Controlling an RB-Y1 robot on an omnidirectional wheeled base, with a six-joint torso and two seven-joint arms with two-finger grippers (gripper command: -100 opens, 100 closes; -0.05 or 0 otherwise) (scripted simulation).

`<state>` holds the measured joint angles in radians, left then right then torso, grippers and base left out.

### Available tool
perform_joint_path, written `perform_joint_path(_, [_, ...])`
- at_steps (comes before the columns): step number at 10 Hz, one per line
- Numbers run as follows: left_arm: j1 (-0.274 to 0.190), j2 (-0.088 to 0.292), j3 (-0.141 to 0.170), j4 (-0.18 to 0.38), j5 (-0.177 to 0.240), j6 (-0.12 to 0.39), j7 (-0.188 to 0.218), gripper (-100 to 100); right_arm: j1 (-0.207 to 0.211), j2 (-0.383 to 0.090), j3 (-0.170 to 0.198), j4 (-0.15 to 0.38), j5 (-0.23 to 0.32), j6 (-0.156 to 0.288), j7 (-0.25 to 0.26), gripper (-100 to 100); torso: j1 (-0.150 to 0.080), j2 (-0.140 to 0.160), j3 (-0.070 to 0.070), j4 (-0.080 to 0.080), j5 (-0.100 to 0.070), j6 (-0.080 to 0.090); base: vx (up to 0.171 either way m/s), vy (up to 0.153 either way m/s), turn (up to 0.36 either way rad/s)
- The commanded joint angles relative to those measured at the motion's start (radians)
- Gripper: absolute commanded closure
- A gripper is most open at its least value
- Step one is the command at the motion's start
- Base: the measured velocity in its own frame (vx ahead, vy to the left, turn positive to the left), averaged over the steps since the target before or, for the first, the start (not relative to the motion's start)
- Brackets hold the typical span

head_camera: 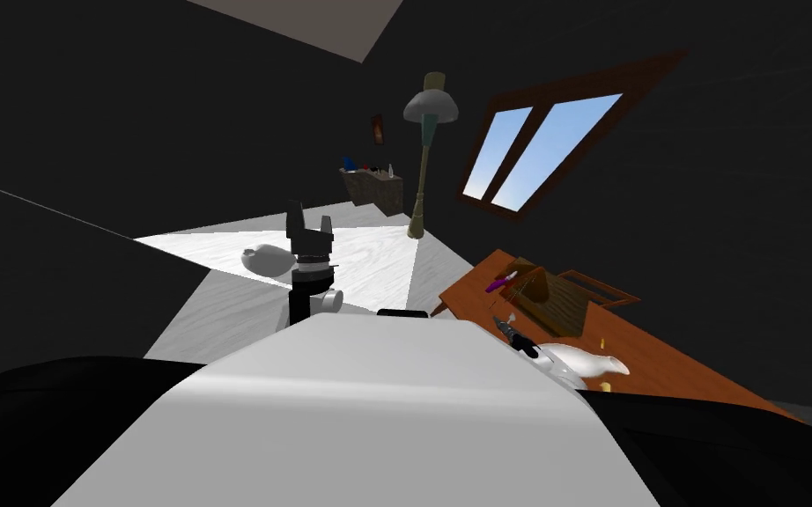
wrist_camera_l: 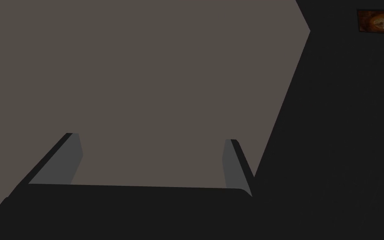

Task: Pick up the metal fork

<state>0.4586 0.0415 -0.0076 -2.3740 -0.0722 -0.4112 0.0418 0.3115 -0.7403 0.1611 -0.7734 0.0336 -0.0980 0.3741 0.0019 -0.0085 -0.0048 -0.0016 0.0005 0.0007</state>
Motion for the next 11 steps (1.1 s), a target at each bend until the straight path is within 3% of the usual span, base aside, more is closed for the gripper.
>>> perform_joint_path(1, [0.000,0.000,0.000,0.000,0.000,0.000,0.000,0,0.031,-0.013,-0.006,-0.003,-0.002,0.016,0.008,-100,0.000,0.000,0.000,0.000,0.000,0.000,0.086,0.020,0.097])
perform_joint_path(2, [0.000,0.000,0.000,0.000,0.000,0.000,0.000,0,0.032,-0.026,0.000,0.038,-0.004,0.024,0.017,-100,0.000,0.002,0.001,0.000,0.000,0.001,0.084,0.022,0.152])
perform_joint_path(4, [0.000,0.000,0.000,0.000,0.000,0.000,0.000,0,0.032,-0.026,0.000,0.038,-0.004,0.024,0.017,-100,0.000,0.004,0.002,0.001,0.000,0.001,0.039,0.013,0.027])
perform_joint_path(7, [0.000,0.000,0.000,0.000,0.000,0.000,0.000,0,0.035,-0.058,0.014,0.138,-0.006,0.045,0.037,-100,-0.001,0.003,0.002,0.001,0.000,0.000,0.069,0.006,0.184])
perform_joint_path(9, [0.000,0.000,0.000,0.000,0.000,0.000,0.000,0,0.035,-0.058,0.014,0.138,-0.006,0.045,0.037,-100,-0.001,0.003,0.002,0.001,0.000,0.001,0.053,0.000,0.000])
perform_joint_path(10, [0.000,0.000,0.000,0.000,0.000,0.000,0.000,0,0.035,-0.075,0.021,0.182,-0.007,0.054,0.045,-100,-0.001,0.006,0.003,0.001,0.000,0.001,0.053,-0.008,0.171])
perform_joint_path(11, [0.000,0.000,0.000,0.000,0.000,0.000,0.000,0,0.035,-0.075,0.021,0.182,-0.007,0.054,0.045,-100,-0.002,0.005,0.003,0.001,0.000,0.000,0.062,-0.013,0.105])
